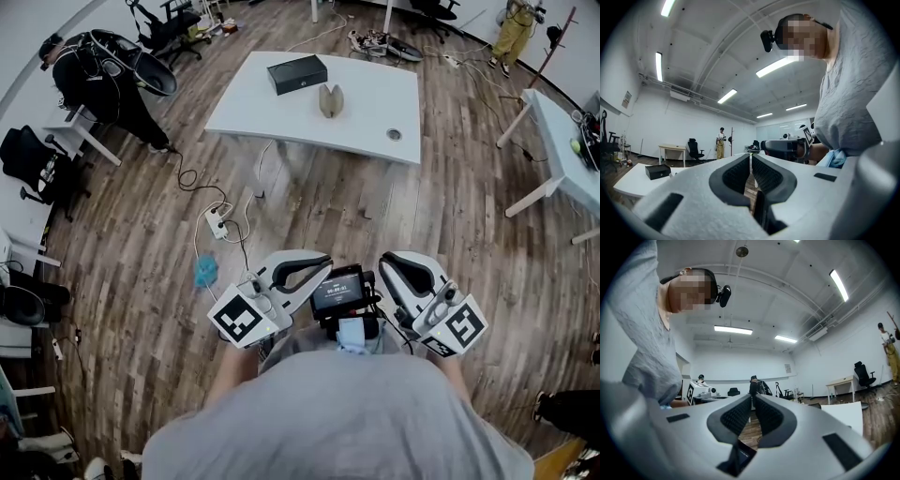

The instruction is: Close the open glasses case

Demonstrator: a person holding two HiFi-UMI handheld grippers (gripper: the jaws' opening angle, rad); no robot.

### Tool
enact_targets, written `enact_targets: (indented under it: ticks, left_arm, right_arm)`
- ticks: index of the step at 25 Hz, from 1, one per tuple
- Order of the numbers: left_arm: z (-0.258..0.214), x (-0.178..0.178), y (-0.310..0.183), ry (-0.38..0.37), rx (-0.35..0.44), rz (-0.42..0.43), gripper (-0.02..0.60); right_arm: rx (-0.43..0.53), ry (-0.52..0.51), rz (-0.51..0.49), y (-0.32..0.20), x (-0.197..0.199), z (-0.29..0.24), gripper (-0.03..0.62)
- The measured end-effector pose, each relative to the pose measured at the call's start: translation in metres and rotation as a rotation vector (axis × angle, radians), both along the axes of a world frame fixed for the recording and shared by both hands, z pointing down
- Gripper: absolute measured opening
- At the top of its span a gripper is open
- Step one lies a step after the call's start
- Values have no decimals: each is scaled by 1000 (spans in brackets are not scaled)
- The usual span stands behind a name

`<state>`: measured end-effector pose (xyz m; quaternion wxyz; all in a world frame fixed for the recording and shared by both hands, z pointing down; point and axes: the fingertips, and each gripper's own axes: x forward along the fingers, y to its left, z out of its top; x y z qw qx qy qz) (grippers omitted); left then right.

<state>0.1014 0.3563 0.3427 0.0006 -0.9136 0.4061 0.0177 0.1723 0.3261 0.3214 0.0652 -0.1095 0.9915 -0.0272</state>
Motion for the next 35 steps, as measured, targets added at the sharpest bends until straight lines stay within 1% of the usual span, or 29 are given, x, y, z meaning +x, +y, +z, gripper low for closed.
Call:
enact_targets:
  ticks: [8, 14, 23, 29, 32, 35]
  left_arm:
    - [1, -9, -6, 4, 1, 0, 26]
    - [0, -15, -9, 21, 12, -22, 26]
    - [11, -34, -20, 34, -19, -45, 26]
    - [13, -45, -51, 41, -15, -67, 26]
    - [14, -56, -75, 51, -26, -92, 26]
    - [16, -68, -105, 29, -17, -110, 26]
  right_arm:
    - [-6, 9, -7, -7, -8, 1, 35]
    - [-9, 6, -20, -13, -13, 2, 35]
    - [-16, 25, -32, -31, -29, 4, 35]
    - [-36, 27, -48, -65, -42, 11, 35]
    - [-45, 19, -62, -93, -54, 13, 35]
    - [-44, 5, -76, -129, -65, 12, 35]
